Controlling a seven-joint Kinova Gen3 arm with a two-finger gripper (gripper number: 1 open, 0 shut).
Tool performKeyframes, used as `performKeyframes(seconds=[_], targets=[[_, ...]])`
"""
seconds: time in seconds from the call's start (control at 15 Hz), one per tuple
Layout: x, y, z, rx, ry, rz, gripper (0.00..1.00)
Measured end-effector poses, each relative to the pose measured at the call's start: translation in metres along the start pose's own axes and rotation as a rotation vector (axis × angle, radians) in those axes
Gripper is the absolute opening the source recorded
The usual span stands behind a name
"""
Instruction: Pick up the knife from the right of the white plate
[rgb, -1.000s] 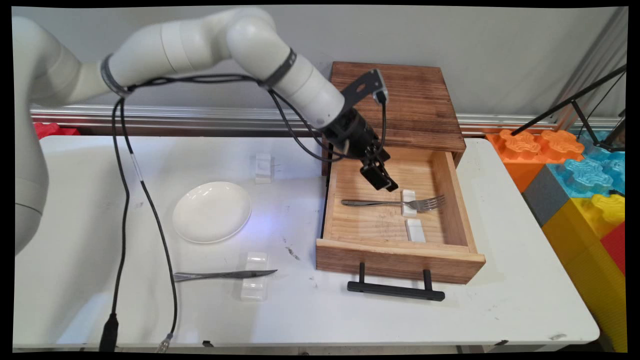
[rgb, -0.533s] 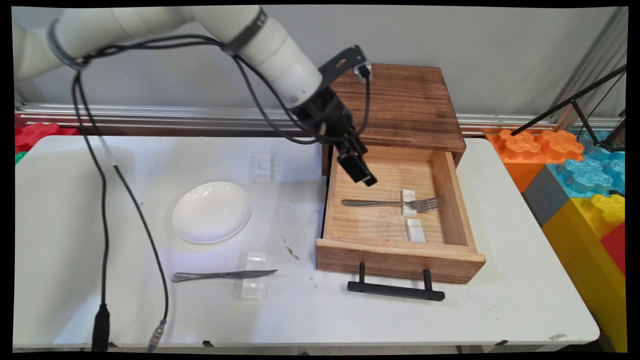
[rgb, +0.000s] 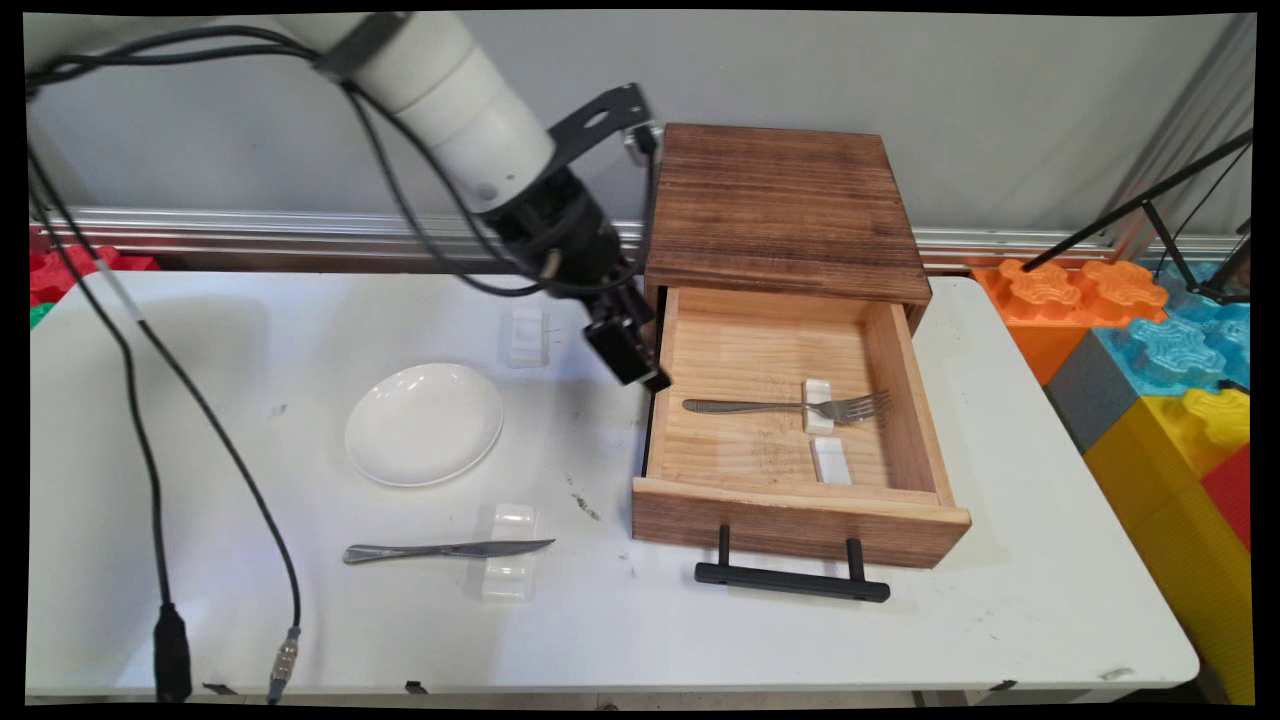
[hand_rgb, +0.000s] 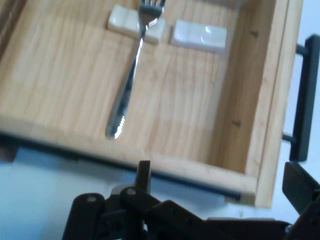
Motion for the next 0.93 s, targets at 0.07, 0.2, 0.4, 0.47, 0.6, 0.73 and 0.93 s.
performKeyframes(seconds=[0.07, 0.2, 0.4, 0.47, 0.6, 0.73, 0.93], targets=[[-0.006, 0.004, -0.004, 0.006, -0.008, -0.002, 1.00], [-0.019, 0.012, -0.012, 0.020, -0.021, -0.008, 1.00], [-0.043, 0.027, -0.018, 0.043, -0.035, -0.032, 1.00], [-0.050, 0.031, -0.019, 0.050, -0.035, -0.035, 1.00], [-0.063, 0.038, -0.020, 0.065, -0.038, -0.039, 1.00], [-0.076, 0.043, -0.021, 0.077, -0.043, -0.038, 1.00], [-0.099, 0.052, -0.019, 0.092, -0.051, -0.030, 1.00]])
